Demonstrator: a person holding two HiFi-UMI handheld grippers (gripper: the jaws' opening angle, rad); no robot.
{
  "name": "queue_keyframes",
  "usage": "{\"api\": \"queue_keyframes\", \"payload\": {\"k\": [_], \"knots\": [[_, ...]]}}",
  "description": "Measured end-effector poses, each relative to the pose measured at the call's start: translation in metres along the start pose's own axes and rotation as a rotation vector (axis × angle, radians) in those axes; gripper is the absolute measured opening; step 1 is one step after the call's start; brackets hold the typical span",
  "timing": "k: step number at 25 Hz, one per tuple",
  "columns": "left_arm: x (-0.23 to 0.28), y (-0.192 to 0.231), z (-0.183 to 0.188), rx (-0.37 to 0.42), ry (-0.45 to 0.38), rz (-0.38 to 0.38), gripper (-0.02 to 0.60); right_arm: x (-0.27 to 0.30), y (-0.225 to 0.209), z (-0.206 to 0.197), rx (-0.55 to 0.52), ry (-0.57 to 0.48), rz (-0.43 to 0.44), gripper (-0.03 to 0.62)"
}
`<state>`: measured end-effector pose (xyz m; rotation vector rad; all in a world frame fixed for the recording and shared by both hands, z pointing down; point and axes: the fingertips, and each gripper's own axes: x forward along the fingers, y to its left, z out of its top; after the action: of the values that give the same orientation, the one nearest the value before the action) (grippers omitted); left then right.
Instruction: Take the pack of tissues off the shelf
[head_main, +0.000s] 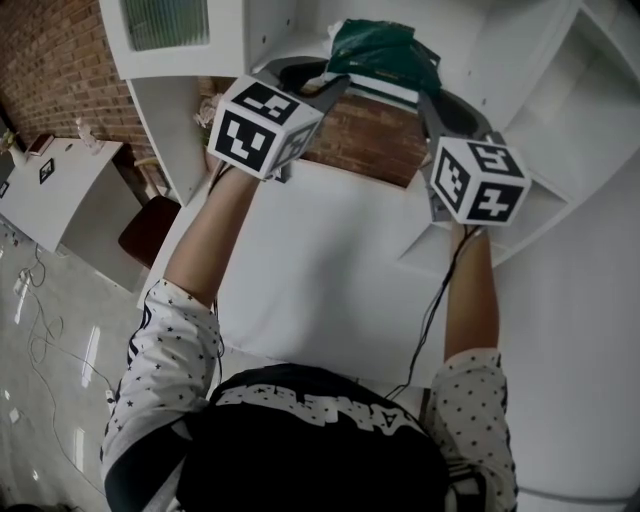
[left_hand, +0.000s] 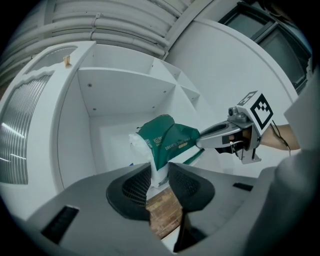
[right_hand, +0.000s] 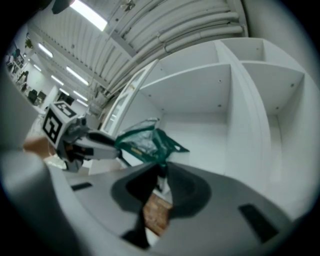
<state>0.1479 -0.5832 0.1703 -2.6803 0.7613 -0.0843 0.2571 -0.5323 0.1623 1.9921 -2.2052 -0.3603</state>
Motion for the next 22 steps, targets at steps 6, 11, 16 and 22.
{"api": "queue_keyframes", "payload": {"k": [6,11,16,22], "knots": [[-0.013,-0.013,0.017,0.020,-0.037,-0.003,0.130,-0.024,0.003,0.014,-0.031,-0.040,-0.037,0.080],[-0.020,-0.025,0.013,0.025,-0.077,0.007,0.129,-0.037,0.007,0.011,-0.071,-0.075,-0.081,0.080],[-0.026,-0.034,0.010,0.025,-0.103,0.002,0.129,-0.047,0.012,0.007,-0.087,-0.088,-0.097,0.080],[-0.037,-0.047,0.003,0.043,-0.125,0.005,0.129,-0.062,0.022,-0.003,-0.096,-0.103,-0.120,0.081]]}}
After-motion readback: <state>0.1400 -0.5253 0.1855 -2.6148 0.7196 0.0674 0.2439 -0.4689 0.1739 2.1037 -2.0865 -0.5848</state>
